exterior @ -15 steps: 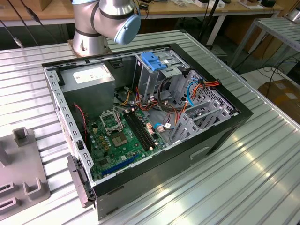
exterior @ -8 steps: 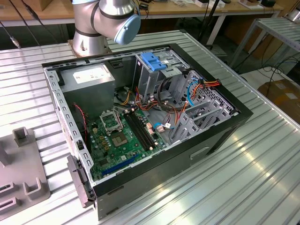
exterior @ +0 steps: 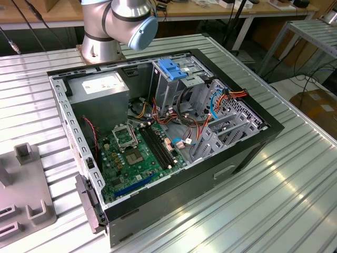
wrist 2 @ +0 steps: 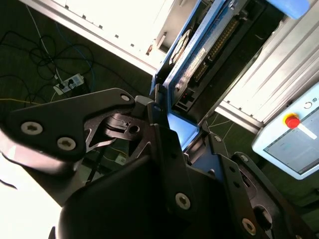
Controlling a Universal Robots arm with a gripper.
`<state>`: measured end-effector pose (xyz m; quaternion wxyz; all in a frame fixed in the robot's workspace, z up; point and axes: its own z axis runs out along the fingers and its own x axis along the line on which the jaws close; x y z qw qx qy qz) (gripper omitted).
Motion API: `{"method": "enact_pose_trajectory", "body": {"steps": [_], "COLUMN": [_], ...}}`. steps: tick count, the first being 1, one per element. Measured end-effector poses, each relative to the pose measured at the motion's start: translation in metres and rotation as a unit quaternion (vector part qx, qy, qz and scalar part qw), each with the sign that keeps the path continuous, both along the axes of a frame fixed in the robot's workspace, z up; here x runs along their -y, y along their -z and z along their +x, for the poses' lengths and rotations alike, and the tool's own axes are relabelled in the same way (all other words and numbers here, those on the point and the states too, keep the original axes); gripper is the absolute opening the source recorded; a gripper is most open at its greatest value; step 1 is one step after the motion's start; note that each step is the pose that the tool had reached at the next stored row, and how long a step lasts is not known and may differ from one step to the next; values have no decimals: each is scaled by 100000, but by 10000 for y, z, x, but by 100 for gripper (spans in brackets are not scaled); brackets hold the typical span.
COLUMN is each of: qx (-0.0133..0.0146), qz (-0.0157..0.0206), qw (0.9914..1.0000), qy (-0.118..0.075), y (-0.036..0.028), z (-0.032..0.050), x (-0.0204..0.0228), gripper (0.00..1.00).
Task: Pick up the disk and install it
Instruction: 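Pick up the disk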
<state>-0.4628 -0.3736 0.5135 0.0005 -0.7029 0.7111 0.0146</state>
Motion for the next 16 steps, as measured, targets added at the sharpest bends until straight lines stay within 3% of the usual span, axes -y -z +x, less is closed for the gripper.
{"method": "enact_pose_trajectory", "body": {"steps": [16], "qx": [-1], "qz": [1], "qw": [100000], "qy": [-4], "y": [-31], "z": [29], "x": [0], "gripper": [37]}}
